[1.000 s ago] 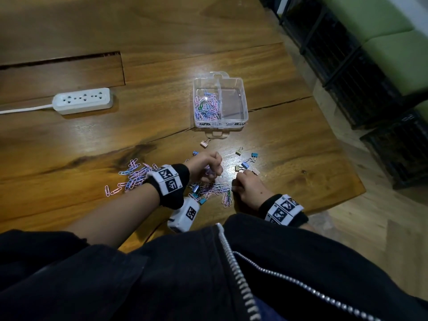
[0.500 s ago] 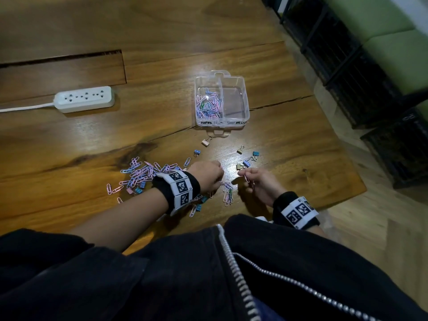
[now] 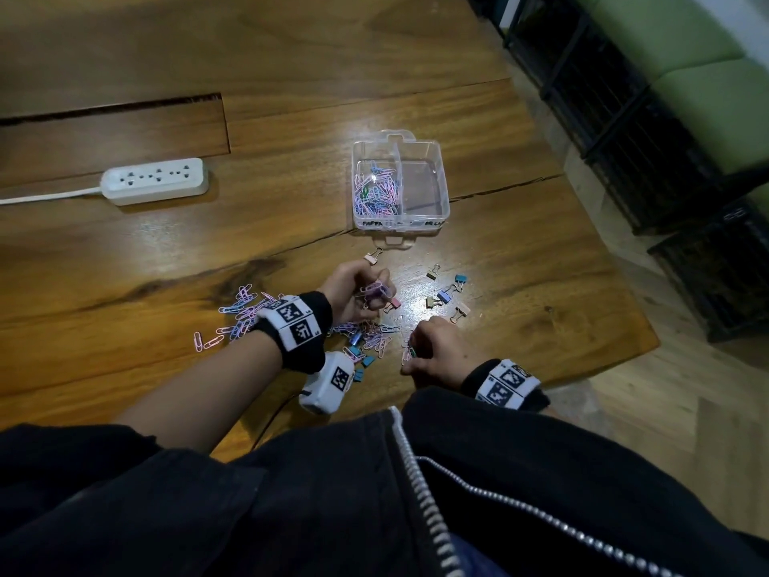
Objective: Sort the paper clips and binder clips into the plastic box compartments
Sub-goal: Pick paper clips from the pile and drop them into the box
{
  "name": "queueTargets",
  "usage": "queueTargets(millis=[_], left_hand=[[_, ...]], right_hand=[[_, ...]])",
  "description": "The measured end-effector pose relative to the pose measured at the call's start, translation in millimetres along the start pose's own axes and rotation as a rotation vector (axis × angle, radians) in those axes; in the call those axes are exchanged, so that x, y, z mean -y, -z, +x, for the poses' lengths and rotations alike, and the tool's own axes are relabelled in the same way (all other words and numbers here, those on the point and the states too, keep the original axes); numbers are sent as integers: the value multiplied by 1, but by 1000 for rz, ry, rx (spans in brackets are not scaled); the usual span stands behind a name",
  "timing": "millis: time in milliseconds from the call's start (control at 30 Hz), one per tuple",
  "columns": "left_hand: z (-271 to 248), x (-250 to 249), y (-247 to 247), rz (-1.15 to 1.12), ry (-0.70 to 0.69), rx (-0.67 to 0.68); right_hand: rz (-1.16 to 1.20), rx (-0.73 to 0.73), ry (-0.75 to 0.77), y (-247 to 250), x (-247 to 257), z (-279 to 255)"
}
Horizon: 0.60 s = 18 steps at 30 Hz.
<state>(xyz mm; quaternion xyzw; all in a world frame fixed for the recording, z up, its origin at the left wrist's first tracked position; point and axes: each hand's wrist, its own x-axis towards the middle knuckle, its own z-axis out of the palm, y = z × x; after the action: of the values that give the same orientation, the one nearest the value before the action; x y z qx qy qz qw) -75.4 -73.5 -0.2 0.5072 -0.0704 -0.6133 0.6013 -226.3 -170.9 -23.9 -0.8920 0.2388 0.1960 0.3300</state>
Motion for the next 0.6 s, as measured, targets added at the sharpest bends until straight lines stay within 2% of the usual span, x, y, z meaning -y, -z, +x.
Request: queueTargets(millis=[133,300,367,500,600], left_hand=[[1,2,2,-81,60,-148],[0,3,1,199,95,-172],[1,4,1,282,125,-162],[-2,5,-1,481,244,-141],[-6,10,-7,1075,112,-137]], right_hand=[[-35,-11,17,3,3,1],[89,-119,-11,7,3,6],[299,-145,-67,10,0,7],[875,-77,-198,21,-3,3],[1109,-32,-247,29,-8,4]])
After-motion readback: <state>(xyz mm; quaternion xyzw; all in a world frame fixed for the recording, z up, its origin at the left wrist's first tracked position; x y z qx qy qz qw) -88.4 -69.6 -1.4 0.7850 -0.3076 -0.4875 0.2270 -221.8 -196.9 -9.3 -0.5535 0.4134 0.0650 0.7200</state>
